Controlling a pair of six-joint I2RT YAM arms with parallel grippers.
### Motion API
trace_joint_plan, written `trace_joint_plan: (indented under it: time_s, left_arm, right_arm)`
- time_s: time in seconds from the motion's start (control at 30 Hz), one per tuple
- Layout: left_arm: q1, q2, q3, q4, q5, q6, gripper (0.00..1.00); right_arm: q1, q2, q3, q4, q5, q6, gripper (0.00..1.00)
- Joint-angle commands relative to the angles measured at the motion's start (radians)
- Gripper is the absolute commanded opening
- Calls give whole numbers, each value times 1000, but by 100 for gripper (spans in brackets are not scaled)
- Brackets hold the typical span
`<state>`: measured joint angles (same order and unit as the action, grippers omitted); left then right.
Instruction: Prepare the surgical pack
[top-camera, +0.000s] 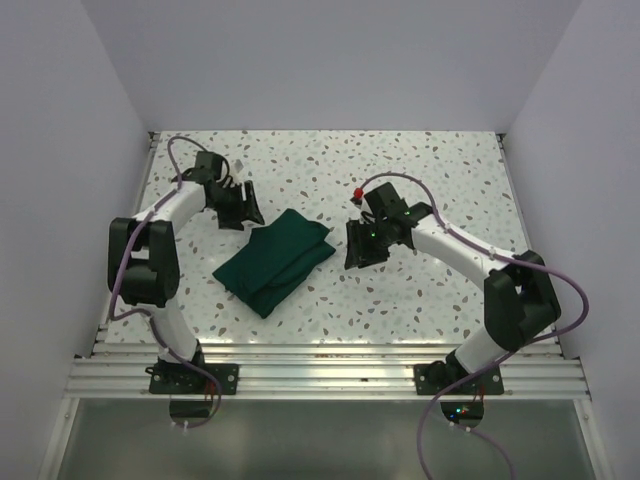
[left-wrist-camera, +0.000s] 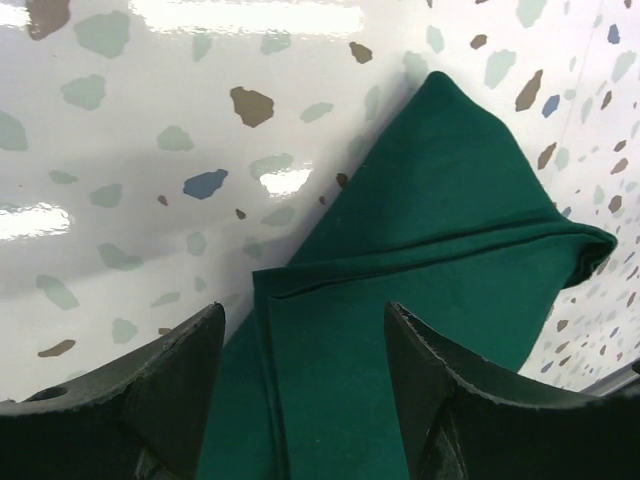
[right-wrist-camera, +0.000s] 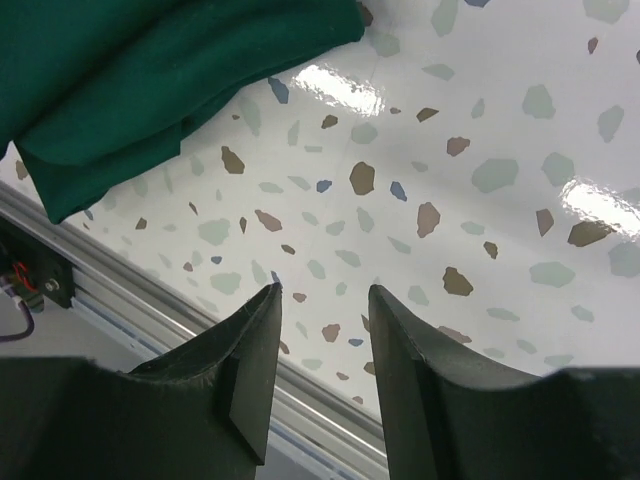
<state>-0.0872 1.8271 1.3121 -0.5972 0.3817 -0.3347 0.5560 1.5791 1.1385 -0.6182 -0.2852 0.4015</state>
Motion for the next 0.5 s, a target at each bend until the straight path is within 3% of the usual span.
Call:
trace_joint_plan:
  time_s: [0.0, 0.47]
  left_arm:
    - [26, 6, -17, 30, 8, 69, 69]
    - [37, 64, -106, 146, 278, 60, 68]
  right_arm:
    - [-2, -27, -16, -15, -40, 5, 45]
    - [-16, 39, 55, -15, -68, -15, 45]
